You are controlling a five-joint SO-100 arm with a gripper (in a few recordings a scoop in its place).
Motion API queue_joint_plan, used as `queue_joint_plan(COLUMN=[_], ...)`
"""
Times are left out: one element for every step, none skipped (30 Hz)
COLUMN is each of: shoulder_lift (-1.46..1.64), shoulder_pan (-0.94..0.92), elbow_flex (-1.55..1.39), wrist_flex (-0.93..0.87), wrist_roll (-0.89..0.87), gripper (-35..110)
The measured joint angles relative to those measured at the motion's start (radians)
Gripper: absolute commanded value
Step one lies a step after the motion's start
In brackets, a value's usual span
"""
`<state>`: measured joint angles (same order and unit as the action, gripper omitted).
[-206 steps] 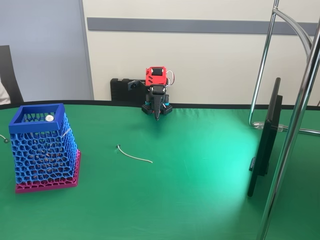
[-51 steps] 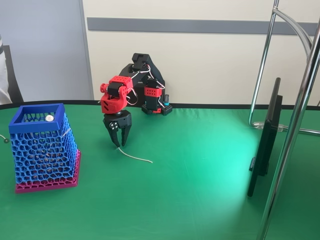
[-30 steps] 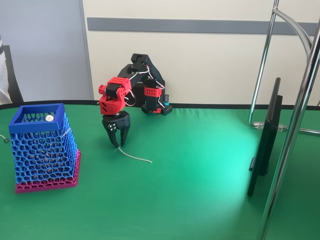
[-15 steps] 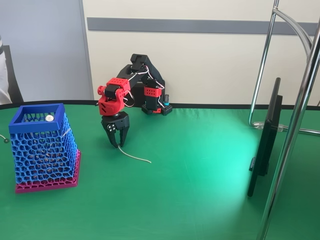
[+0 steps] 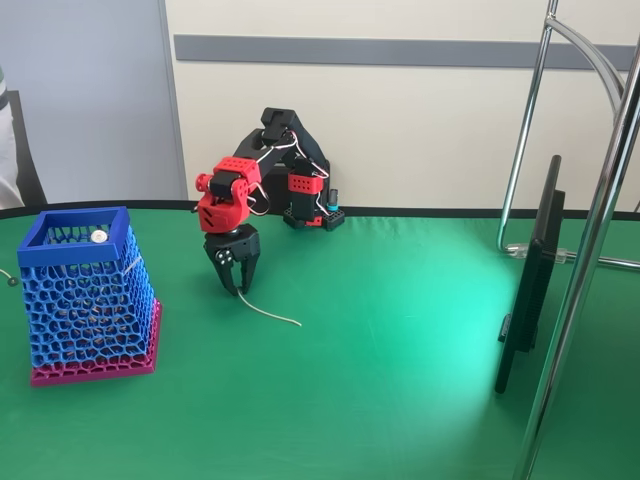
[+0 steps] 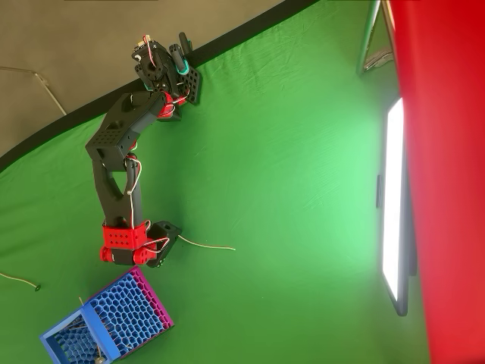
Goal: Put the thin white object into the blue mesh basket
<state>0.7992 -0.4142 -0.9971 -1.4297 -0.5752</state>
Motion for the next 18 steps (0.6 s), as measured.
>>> queue_joint_plan(shoulder_lift=[0.0,0.0,0.0,0.0,0.0,0.0,0.0,0.0,0.0,0.0,0.0,0.0,0.0,0.0,0.0,0.0,0.0,0.0], shoulder_pan=[0.0,0.0,0.0,0.0,0.0,0.0,0.0,0.0,0.0,0.0,0.0,0.0,0.0,0.0,0.0,0.0,0.0,0.0], elbow_flex=[0.0,0.0,0.0,0.0,0.0,0.0,0.0,0.0,0.0,0.0,0.0,0.0,0.0,0.0,-0.002,-0.003,-0.003,-0.003], wrist_flex=[0.002,0.002,0.002,0.002,0.002,0.002,0.002,0.002,0.002,0.002,0.002,0.002,0.002,0.002,0.002,0.002,0.002,0.002], wrist_roll=[0.0,-0.003,-0.003,-0.003,-0.003,-0.003,-0.003,-0.003,-0.003,-0.003,-0.003,-0.003,-0.003,-0.006,-0.009,-0.009,-0.009,-0.009], gripper=[11,10,10,10,10,10,9,9,9,9,9,9,8,8,8,8,8,8])
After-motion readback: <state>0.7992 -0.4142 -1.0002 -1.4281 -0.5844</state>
